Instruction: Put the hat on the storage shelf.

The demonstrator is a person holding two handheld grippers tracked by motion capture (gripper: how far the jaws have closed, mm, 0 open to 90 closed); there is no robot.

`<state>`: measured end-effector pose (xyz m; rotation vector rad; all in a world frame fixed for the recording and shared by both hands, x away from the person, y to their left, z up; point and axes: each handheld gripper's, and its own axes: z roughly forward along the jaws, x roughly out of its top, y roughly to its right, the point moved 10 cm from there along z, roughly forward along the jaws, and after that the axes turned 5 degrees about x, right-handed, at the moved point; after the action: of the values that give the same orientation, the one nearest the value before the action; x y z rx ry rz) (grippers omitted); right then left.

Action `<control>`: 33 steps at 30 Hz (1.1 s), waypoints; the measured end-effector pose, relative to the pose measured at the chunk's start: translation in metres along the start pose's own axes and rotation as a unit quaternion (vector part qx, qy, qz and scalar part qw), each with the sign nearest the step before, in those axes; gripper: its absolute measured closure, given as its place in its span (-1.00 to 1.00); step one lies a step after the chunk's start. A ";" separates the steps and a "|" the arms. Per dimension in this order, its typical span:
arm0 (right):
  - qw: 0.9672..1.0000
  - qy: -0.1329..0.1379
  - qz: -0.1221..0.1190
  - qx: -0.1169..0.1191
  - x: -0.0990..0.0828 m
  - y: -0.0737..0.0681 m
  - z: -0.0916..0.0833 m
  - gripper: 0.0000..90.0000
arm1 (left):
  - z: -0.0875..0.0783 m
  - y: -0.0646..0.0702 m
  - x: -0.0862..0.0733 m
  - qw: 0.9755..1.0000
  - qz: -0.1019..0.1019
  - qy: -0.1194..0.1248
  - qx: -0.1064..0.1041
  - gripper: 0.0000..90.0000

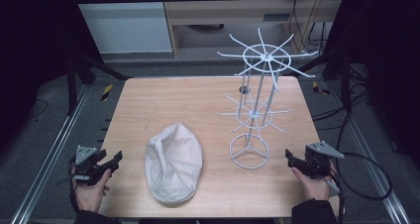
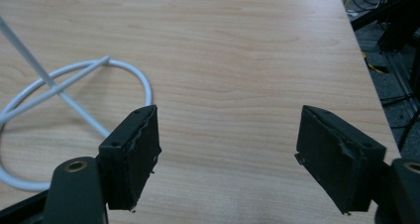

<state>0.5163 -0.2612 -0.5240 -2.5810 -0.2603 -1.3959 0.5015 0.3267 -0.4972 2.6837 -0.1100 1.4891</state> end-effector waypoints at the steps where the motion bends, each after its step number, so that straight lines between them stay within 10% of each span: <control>1: 1.000 -0.004 -0.006 -0.001 -0.001 -0.001 0.001 -0.45 | -0.002 0.003 0.001 1.000 0.001 0.000 -0.001 -0.15; 33: 0.999 -0.003 -0.031 -0.021 0.002 -0.001 -0.001 -0.49 | -0.027 0.085 0.023 0.995 0.050 -0.022 -0.078 -0.25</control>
<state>0.5164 -0.2604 -0.5223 -2.6327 -0.3166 -1.4295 0.4826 0.2439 -0.4608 2.6214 -0.3528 1.3848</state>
